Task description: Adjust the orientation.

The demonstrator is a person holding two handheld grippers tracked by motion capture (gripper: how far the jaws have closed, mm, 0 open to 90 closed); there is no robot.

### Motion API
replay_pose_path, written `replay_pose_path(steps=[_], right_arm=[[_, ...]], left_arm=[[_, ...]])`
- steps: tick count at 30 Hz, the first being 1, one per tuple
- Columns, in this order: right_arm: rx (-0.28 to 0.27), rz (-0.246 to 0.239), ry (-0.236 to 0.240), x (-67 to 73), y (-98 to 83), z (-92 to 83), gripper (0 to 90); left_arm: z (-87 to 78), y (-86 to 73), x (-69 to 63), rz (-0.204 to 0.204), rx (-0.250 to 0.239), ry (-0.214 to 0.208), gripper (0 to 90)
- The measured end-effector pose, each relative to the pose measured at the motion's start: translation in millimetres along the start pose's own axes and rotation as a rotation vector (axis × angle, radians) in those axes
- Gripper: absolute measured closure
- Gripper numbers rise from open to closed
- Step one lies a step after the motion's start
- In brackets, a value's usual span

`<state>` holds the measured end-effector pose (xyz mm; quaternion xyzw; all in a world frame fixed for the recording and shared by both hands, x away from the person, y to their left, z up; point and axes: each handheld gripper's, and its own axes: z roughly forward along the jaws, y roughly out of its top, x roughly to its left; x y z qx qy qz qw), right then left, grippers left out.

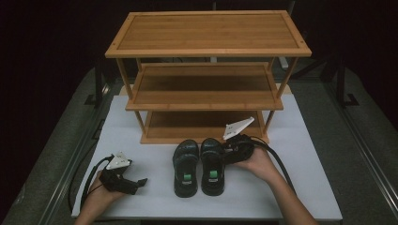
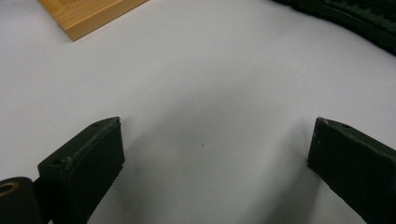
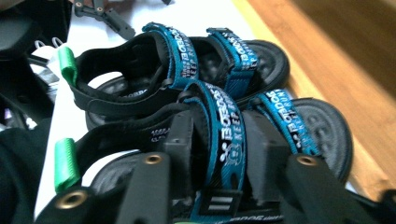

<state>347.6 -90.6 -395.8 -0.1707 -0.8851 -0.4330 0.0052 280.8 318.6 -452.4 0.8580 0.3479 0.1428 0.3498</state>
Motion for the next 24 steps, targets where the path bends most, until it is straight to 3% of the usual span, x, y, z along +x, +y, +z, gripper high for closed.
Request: replay_pose_path(steps=[4,11,17,24], right_arm=[[-0.029,0.017,-0.034,2.7,0.9,-9.5,44.2],[-0.055,0.025,-0.063,6.6,-5.4,-19.2,43.4],[-0.064,0.04,-0.082,10.3,-10.5,-23.3,42.3],[-0.072,0.042,-0.092,11.4,-10.9,-24.5,42.5]], left_arm=[[-1.5,1.2,0.3,0.0,-0.001,-0.003,5.7],[-11.8,16.7,-6.2,-0.016,-0.075,-0.066,14.6],[-14.1,37.0,-18.5,0.031,-0.102,-0.116,21.2],[-11.6,63.1,-26.7,0.065,-0.119,-0.17,22.7]])
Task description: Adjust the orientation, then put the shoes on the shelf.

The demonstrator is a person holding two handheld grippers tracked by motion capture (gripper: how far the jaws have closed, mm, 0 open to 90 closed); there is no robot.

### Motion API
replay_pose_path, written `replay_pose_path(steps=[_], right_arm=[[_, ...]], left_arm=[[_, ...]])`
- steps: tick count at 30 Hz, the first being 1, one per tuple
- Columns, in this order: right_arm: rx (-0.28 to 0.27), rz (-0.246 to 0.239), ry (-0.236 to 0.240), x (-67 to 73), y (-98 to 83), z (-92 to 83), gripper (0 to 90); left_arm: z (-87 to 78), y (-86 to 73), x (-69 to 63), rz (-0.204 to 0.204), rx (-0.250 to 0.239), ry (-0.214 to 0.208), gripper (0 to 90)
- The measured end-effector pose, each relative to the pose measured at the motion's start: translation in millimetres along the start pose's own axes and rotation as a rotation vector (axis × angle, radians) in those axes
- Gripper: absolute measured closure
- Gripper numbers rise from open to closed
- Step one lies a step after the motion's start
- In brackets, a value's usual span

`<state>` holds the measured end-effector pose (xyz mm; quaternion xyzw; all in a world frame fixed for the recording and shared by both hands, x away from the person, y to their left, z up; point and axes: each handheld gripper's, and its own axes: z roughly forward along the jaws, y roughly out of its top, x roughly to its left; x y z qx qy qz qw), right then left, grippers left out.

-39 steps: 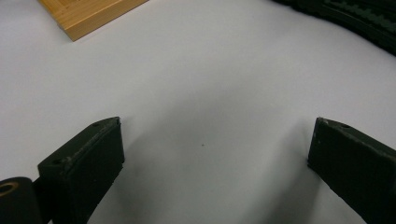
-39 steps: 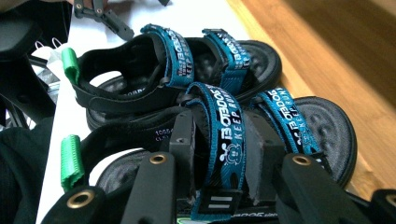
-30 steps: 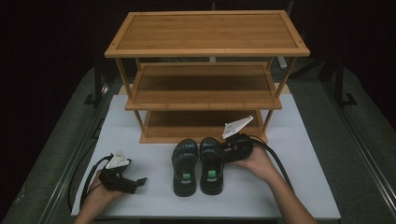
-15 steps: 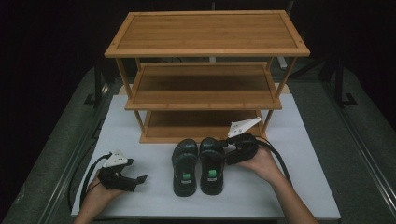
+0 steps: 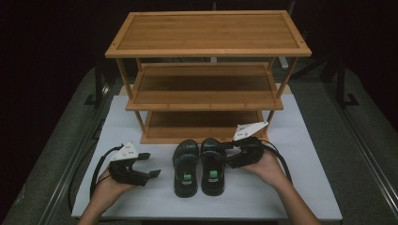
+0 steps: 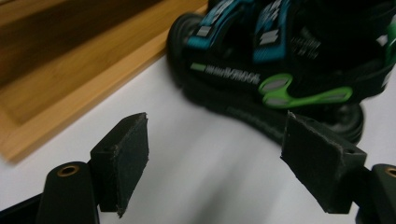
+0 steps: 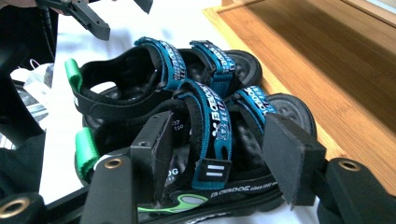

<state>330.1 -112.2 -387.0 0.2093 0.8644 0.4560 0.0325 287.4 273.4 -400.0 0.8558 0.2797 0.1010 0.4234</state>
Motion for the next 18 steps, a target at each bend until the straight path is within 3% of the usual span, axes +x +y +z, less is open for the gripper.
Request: replay_pose_path(steps=[10,18], right_arm=[[0.0,-0.005,-0.001,2.0,0.4,0.4,43.5],[0.004,-0.002,0.007,2.7,0.2,4.2,45.5]], left_arm=[[19.2,42.0,-11.9,0.072,-0.026,-0.084,23.7],[40.9,57.3,-15.0,0.111,0.004,-0.151,33.2]])
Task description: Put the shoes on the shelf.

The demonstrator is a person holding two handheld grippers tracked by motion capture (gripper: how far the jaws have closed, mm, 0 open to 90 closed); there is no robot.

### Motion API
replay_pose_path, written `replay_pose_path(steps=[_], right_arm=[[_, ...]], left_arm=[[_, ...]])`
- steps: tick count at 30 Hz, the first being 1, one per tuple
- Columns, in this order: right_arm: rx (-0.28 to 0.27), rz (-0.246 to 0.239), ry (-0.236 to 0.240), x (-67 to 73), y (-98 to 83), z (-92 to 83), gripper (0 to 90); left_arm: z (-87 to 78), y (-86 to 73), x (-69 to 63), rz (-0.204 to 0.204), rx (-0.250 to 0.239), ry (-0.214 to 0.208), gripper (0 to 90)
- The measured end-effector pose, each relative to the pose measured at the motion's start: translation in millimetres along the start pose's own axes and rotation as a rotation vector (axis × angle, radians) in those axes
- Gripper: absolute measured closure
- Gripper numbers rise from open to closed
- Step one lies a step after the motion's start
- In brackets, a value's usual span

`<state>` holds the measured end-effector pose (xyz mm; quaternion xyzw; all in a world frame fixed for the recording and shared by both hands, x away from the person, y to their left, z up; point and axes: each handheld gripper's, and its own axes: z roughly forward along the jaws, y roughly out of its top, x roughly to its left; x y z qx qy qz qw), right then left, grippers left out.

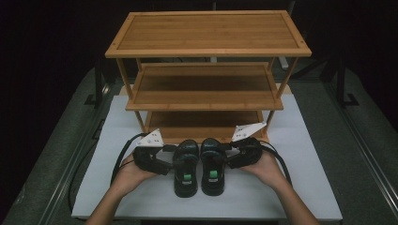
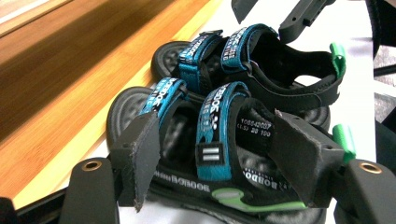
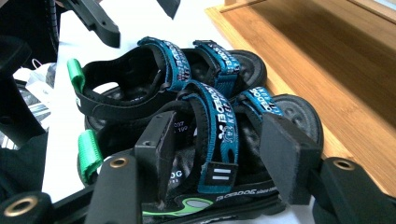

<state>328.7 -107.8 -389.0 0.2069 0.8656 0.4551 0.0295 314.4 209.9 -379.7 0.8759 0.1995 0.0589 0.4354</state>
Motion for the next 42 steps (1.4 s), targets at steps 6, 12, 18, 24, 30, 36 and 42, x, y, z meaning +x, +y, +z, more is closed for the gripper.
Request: replay_pose_path(steps=[6,12,18,24,30,36,42], right_arm=[[0.006,-0.005,0.01,2.1,0.6,5.8,47.5],[0.012,0.002,-0.008,-0.7,-0.4,10.3,56.2],[0.011,0.003,-0.014,-0.3,-0.9,12.2,67.0],[0.011,-0.003,-0.038,4.1,0.5,12.4,69.2],[-0.012,-0.001,-0.065,6.6,4.7,7.9,69.5],[-0.041,0.002,-0.105,0.0,11.9,1.5,69.5],[-0.049,-0.004,-0.139,-17.2,15.7,4.6,69.5]], left_arm=[[11.5,1.9,0.0,0.015,0.018,-0.037,40.3],[17.7,3.0,1.7,0.039,0.027,-0.018,52.3],[19.3,1.9,0.2,0.063,0.032,-0.012,68.5],[18.0,5.4,-5.6,0.107,0.035,0.03,70.6],[11.0,15.1,-4.4,0.116,-0.004,0.033,71.1],[13.5,27.6,7.3,0.122,-0.005,0.039,71.0],[22.6,36.9,22.5,0.133,-0.01,0.063,71.0]])
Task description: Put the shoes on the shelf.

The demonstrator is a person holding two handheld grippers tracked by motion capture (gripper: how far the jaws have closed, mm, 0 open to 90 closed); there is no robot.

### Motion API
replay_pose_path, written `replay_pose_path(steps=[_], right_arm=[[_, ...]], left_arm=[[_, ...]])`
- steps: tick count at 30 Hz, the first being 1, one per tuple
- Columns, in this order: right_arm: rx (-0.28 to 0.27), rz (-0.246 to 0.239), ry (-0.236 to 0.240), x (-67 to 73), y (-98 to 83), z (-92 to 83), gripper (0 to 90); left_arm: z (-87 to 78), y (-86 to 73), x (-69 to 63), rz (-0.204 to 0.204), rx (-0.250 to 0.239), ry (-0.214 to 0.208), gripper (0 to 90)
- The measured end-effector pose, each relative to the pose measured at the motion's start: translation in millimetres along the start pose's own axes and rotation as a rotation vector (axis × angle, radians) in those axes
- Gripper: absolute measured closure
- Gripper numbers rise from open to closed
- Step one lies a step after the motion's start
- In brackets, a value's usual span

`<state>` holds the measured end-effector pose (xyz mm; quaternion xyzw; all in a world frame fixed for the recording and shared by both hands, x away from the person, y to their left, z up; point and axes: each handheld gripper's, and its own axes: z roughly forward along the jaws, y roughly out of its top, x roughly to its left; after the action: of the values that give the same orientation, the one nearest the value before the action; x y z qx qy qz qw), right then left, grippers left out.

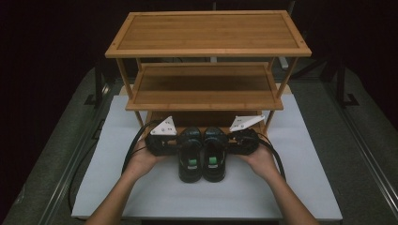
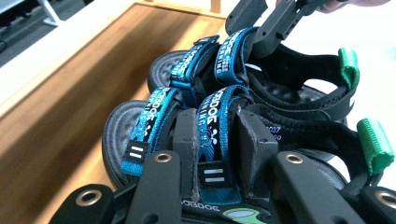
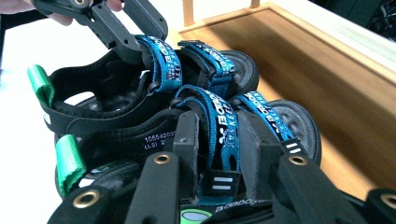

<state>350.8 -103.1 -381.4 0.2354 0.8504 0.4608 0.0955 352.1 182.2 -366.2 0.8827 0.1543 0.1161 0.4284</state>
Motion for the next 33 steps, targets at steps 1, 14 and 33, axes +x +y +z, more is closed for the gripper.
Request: replay_pose_path(steps=[1,14,33], right_arm=[[-0.004,-0.006,-0.011,-3.1,1.3,1.6,69.5],[-0.033,-0.006,-0.064,-34.4,5.4,19.6,69.4],[-0.065,0.02,-0.124,-42.1,2.6,21.2,56.7]], left_arm=[[2.2,0.7,3.0,0.008,-0.001,0.004,71.0],[27.2,1.5,29.4,0.014,-0.017,0.056,71.0],[36.6,1.8,37.0,-0.045,-0.057,0.09,54.4]])
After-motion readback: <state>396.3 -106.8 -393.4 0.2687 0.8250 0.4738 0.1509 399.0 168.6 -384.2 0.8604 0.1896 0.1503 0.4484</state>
